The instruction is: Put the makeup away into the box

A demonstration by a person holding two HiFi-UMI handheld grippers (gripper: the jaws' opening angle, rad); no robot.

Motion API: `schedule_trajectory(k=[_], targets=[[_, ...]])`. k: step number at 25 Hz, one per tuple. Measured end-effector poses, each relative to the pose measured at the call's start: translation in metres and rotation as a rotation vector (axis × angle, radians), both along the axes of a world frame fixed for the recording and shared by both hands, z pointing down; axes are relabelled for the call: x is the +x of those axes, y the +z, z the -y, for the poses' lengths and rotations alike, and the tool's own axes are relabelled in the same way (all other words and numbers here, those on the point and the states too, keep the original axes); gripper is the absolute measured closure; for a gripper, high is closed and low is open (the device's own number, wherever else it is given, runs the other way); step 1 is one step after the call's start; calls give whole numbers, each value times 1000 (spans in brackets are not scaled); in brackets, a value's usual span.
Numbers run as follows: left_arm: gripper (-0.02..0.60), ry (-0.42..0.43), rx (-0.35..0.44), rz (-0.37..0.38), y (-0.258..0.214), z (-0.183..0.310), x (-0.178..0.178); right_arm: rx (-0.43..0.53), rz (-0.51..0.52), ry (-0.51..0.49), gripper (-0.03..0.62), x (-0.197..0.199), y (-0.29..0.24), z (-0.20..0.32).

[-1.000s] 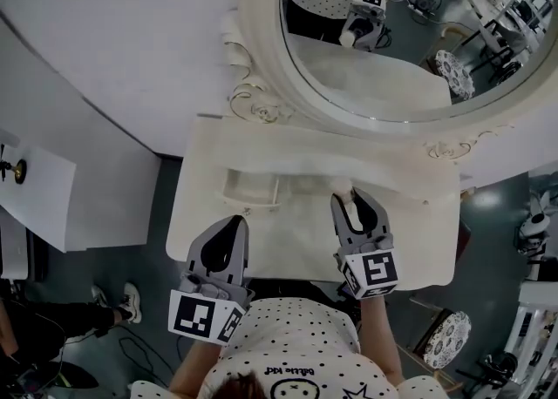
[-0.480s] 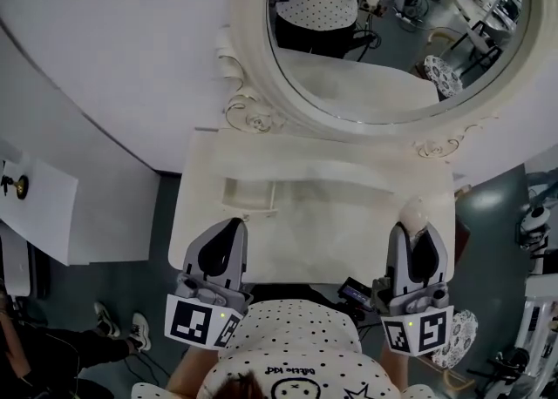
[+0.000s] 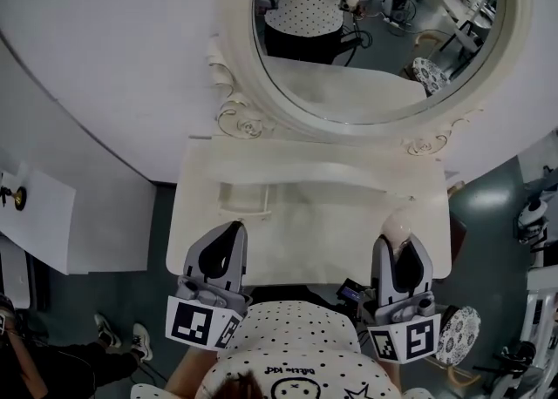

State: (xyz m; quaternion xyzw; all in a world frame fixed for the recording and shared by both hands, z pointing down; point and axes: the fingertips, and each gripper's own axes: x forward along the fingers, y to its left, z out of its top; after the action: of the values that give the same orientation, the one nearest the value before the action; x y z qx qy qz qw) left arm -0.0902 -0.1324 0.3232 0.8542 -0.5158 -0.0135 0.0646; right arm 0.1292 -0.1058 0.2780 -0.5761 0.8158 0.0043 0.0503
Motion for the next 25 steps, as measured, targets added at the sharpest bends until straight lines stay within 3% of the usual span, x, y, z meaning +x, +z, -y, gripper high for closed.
schedule_trajectory(k=[14, 20, 25], targets=[[577, -24, -1, -11, 0, -2, -7, -9, -22, -44, 468, -14, 4, 4], [577, -55, -5, -18, 1, 2, -14, 3, -93, -142, 468, -45, 12, 35], [577, -95, -35, -24, 8, 3, -25, 13, -221, -273, 468, -99, 37, 70]])
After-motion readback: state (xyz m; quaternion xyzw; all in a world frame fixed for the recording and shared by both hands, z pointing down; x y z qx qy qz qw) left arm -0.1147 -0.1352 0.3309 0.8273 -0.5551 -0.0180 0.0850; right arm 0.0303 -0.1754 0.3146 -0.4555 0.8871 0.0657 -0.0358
